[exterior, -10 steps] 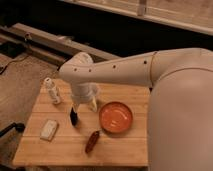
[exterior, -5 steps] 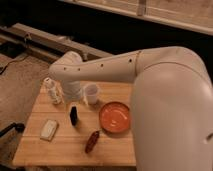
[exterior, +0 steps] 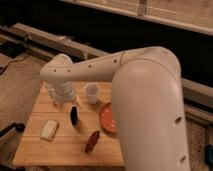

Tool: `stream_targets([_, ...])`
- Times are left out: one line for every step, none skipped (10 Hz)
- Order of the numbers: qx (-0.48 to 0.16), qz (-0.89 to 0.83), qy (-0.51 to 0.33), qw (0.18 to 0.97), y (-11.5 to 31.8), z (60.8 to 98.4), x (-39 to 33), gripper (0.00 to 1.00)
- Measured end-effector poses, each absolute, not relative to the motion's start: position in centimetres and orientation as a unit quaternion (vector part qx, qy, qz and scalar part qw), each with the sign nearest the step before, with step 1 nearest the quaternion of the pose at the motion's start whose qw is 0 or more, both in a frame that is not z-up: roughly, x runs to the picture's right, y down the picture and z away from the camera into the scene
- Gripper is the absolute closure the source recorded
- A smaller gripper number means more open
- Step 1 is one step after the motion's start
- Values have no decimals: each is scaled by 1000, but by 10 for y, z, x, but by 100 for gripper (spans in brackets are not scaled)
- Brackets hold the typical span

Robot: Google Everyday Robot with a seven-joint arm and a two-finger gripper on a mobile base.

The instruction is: Knock the eraser over

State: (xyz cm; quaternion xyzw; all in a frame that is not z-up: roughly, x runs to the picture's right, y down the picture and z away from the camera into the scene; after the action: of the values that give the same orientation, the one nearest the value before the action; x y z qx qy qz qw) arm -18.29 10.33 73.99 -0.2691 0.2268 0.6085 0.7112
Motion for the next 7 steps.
stream_targets([-267, 606, 233, 712, 105, 743, -185, 35])
stream_targets([-262, 603, 245, 712, 106, 749, -183, 35])
stream_targets([-256, 601, 256, 712, 107, 757, -180, 35])
stream_targets([-254, 599, 265, 712, 110, 762, -180, 35])
stream_targets([-252, 597, 272, 712, 112, 765, -179, 35])
stream_targets([-251, 596, 280, 710, 112, 770, -176, 35])
stream_targets([-251, 593, 290, 708, 114, 777, -170, 35])
